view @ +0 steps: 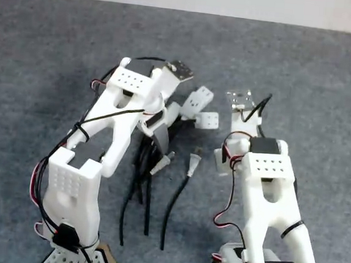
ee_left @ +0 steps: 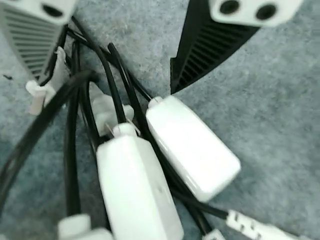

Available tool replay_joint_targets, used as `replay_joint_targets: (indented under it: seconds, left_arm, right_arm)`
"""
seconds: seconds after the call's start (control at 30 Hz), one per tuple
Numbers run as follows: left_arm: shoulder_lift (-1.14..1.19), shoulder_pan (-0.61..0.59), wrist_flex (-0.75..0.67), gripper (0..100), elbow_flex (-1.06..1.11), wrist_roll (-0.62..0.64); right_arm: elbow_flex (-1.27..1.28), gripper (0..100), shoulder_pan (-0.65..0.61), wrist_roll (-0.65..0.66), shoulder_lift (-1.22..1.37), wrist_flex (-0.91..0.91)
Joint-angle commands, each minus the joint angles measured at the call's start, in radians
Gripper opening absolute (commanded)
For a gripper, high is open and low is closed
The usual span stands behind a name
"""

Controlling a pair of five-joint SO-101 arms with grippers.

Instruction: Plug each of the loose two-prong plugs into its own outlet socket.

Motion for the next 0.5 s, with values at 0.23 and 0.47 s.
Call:
replay_joint_targets:
  seconds: [0.23,0.47]
  left_arm:
    - [0.214,0.015,-0.115,36,-0.076,0.052]
    - [0.271,0.053,-0.04,36,-0.234,0.054]
  right_arm:
    - [-0.004,49.3,-0.007,-0.014,-0.035,0.005]
    - [-0.004,49.3,-0.007,-0.011,-0.035,0.007]
